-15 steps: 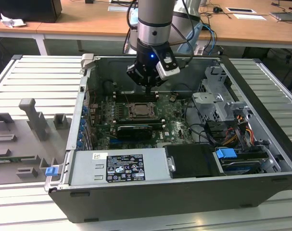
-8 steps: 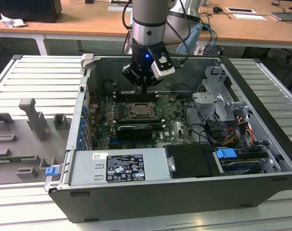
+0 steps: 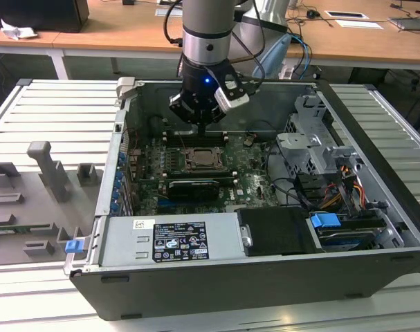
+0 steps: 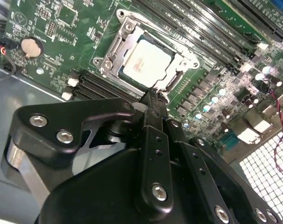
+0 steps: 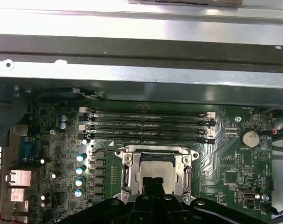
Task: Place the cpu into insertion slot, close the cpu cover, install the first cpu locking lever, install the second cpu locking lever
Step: 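Install the first cpu locking lever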
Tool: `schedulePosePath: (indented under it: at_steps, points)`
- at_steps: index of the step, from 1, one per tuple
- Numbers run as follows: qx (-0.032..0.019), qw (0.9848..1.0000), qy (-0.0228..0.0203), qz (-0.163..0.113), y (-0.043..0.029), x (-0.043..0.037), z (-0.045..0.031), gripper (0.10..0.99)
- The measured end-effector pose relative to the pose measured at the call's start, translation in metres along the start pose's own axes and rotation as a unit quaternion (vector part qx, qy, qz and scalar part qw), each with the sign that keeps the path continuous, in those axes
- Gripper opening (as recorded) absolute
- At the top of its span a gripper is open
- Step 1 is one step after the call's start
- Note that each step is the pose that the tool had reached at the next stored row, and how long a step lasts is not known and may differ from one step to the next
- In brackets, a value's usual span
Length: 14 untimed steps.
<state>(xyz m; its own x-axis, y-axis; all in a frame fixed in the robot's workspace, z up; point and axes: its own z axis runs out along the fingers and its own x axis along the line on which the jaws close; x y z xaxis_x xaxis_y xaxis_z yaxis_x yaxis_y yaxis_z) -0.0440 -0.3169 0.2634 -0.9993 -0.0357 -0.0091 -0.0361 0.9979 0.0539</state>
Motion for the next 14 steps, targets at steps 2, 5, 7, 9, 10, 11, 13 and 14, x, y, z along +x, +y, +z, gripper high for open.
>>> schedulePosePath:
  at_steps: [2, 5, 7, 9, 10, 11, 13, 14]
  points:
    - [0.0, 1.0, 0.0, 0.0, 0.0, 0.0015, -0.0001, 0.106]
    - [0.0, 1.0, 0.0001, 0.0, 0.0001, 0.0033, -0.0001, 0.106]
    - [0.0001, 1.0, 0.0001, 0.0, 0.0001, 0.005, -0.0001, 0.106]
    - [0.0, 1.0, 0.0001, 0.0, 0.0001, 0.0065, -0.0001, 0.106]
    - [0.0, 1.0, 0.0001, 0.0, 0.0001, 0.0069, -0.0001, 0.106]
    - [0.0001, 1.0, 0.0001, 0.0, 0.0001, 0.0072, -0.0001, 0.106]
    - [0.0, 1.0, 0.0001, 0.0, 0.0002, 0.0082, -0.0001, 0.106]
    - [0.0001, 1.0, 0.0001, 0.0, 0.0002, 0.0087, -0.0002, 0.106]
